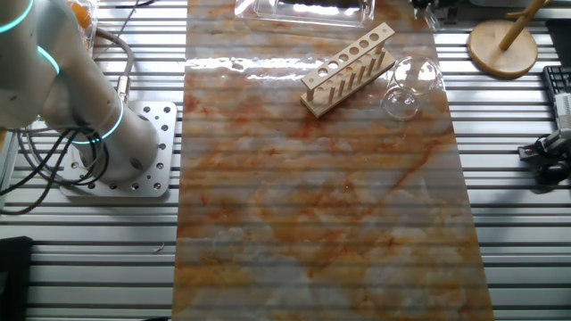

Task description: Pour out the test tube

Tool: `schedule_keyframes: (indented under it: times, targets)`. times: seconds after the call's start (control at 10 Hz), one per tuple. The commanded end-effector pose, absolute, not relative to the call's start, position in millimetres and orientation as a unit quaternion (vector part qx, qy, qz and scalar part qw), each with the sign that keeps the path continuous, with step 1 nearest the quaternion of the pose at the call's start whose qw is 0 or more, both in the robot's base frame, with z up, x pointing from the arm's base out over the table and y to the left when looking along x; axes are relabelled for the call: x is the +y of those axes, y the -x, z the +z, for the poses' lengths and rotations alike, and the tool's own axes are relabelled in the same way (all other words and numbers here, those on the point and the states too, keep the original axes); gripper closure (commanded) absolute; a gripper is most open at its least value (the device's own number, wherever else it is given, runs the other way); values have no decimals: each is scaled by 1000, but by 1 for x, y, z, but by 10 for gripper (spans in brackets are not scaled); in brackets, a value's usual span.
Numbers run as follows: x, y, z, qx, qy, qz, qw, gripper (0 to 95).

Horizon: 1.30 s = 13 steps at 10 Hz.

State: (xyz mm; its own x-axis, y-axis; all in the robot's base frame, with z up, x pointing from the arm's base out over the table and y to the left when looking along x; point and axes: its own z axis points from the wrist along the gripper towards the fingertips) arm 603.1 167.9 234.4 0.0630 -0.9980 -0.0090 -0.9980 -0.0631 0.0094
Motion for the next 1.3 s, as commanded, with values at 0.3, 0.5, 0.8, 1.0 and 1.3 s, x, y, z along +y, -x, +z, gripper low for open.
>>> schedule_keyframes:
  times: [0.3,0.5,0.8,1.0,1.3]
  targets:
    - [165,-595,238,-667,-743,28,35,950]
    - [164,-590,240,-665,-744,46,47,950]
    - [165,-582,243,-659,-746,72,68,950]
    - [166,-578,242,-657,-746,81,76,950]
    - [170,-571,240,-654,-741,113,97,950]
